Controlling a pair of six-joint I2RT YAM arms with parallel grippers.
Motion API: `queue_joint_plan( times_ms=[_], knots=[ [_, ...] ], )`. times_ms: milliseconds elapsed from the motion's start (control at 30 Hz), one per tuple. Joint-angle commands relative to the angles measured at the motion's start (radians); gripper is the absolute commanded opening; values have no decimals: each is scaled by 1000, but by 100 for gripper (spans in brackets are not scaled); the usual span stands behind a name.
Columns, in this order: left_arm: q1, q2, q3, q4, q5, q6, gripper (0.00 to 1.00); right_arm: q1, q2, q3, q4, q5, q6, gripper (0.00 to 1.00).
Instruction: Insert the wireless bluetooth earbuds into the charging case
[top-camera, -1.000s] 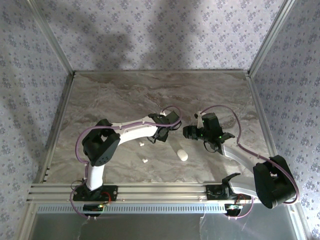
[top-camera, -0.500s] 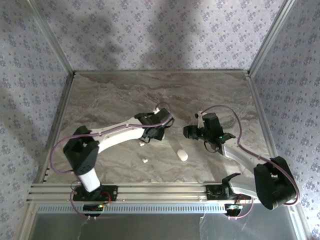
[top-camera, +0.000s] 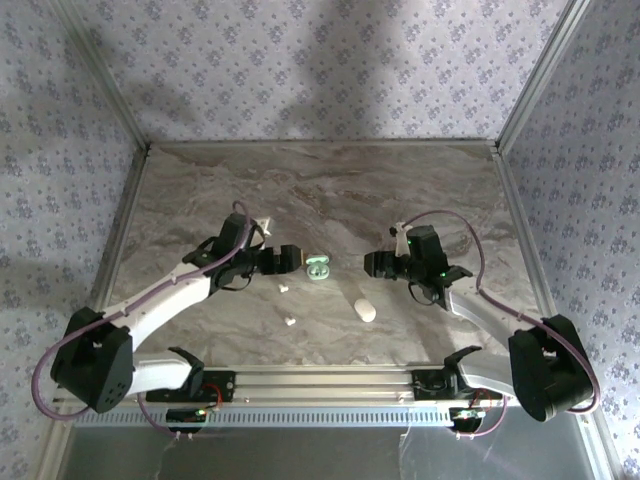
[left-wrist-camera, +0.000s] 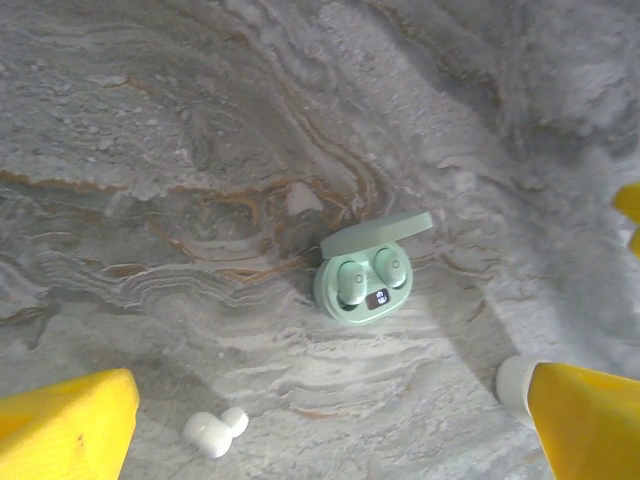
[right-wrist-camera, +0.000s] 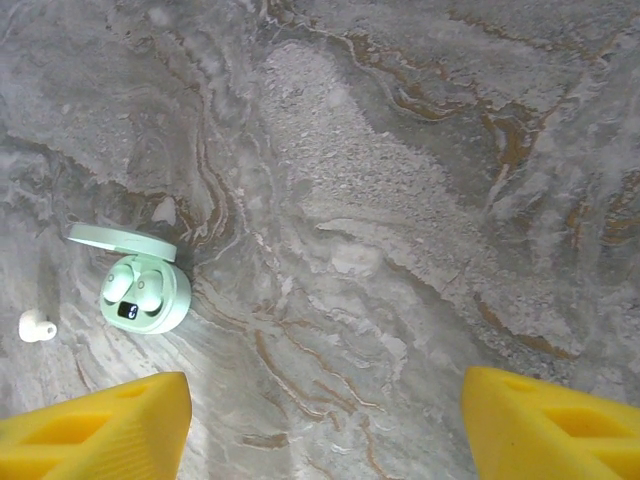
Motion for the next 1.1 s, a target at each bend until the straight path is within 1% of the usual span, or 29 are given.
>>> queue_joint_plan(
  times_ms=[0, 100, 200, 300, 433, 533, 667, 833, 900, 1067],
  knots=[
    [11, -30, -91, 247, 120, -32, 96, -5, 35, 66, -41, -70, 9, 74],
    [14, -23, -131, 326, 136, -8, 90, 1, 80, 134, -101, -99, 18, 73],
    [14, -9, -108, 285, 173, 51, 77, 2, 142, 213, -168, -129, 35, 72],
    [15, 21, -122, 314, 192, 44, 58, 7, 219, 301, -235, -149, 51, 71],
    [17, 116, -106, 330, 237, 37, 42, 27, 332, 437, -329, -151, 49, 63],
    [16, 186, -90, 343, 275, 23, 29, 47, 414, 530, -382, -151, 49, 52],
    [17, 238, -73, 329, 284, 21, 19, 86, 510, 644, -440, -132, 41, 37],
    [20, 298, -51, 318, 297, 19, 12, 134, 644, 805, -519, -118, 29, 14],
    [21, 319, -44, 315, 304, 18, 11, 152, 690, 852, -548, -111, 23, 11],
    [24, 356, -32, 308, 307, 20, 10, 189, 767, 935, -592, -100, 15, 10]
  ],
)
